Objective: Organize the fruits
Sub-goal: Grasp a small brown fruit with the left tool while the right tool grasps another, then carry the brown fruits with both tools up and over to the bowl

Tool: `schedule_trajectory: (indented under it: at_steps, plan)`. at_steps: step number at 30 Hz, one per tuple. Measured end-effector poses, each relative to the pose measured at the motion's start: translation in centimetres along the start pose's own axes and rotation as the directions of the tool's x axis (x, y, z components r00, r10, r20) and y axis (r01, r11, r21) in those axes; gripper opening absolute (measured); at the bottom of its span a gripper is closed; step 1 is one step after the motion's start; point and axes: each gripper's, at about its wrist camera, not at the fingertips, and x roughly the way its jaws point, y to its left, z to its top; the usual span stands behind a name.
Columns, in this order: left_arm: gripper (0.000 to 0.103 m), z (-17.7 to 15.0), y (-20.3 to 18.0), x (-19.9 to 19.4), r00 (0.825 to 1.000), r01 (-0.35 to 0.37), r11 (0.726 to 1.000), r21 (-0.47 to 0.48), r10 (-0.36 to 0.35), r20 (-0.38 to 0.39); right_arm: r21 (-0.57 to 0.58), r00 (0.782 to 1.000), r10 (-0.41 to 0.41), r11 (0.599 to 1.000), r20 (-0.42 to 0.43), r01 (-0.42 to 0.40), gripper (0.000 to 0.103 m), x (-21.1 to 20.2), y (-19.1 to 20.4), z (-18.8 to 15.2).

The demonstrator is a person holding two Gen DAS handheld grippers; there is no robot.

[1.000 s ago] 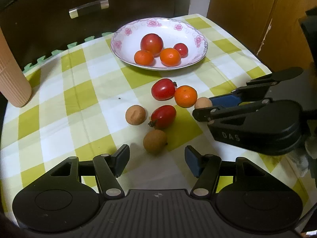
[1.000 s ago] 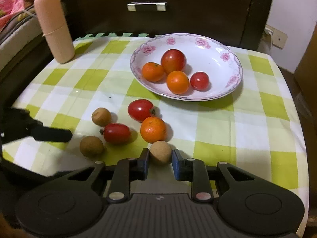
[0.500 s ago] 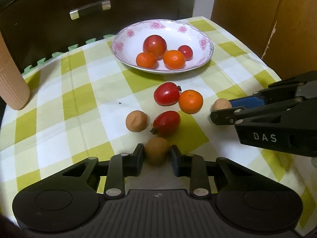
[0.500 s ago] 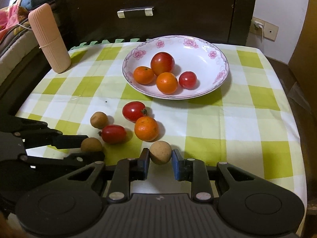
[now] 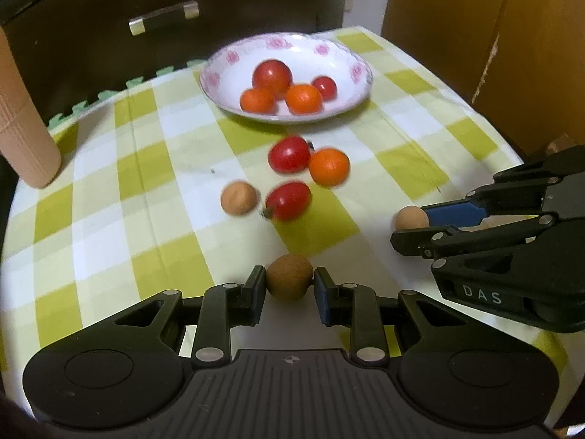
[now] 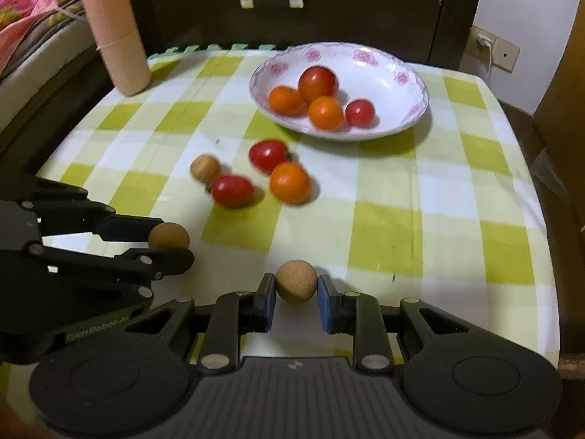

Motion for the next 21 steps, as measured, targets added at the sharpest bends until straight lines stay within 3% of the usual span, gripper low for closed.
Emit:
schedule_trajectory:
  at_steps: [7, 13, 15, 17, 21]
  plan:
    - [0.036, -1.7, -1.1, -0.3, 1.000, 0.007, 1.000, 0.018, -0.007, -0.031, -0.017, 1.000, 0.013, 1.000, -0.022, -0.013, 0.024, -0.7, 0.9, -2.4]
    - [0.039, -1.9, -1.3, -0.4, 1.000, 0.002, 0.999, 0.033, -0.001, -0.027, -0.016, 1.000, 0.022, 1.000, -0.014, -0.023, 0.024, -0.8, 0.8, -2.6]
    - [0.043, -1.9, -1.4, -0.4, 1.000, -0.006, 0.999, 0.041, 0.007, -0.024, -0.017, 0.999, 0.031, 0.999, -0.013, -0.031, 0.026, -0.8, 0.6, -2.6]
    - [0.056, -2.0, -1.5, -0.3, 1.000, -0.006, 0.999, 0.047, 0.008, -0.026, -0.020, 0.999, 0.038, 0.999, -0.012, -0.039, 0.027, -0.8, 0.6, -2.6]
    - [0.062, -2.0, -1.6, -0.3, 1.000, -0.011, 0.998, 0.062, 0.012, -0.026, -0.027, 1.000, 0.027, 0.999, -0.013, -0.028, 0.037, -0.7, 0.3, -2.6]
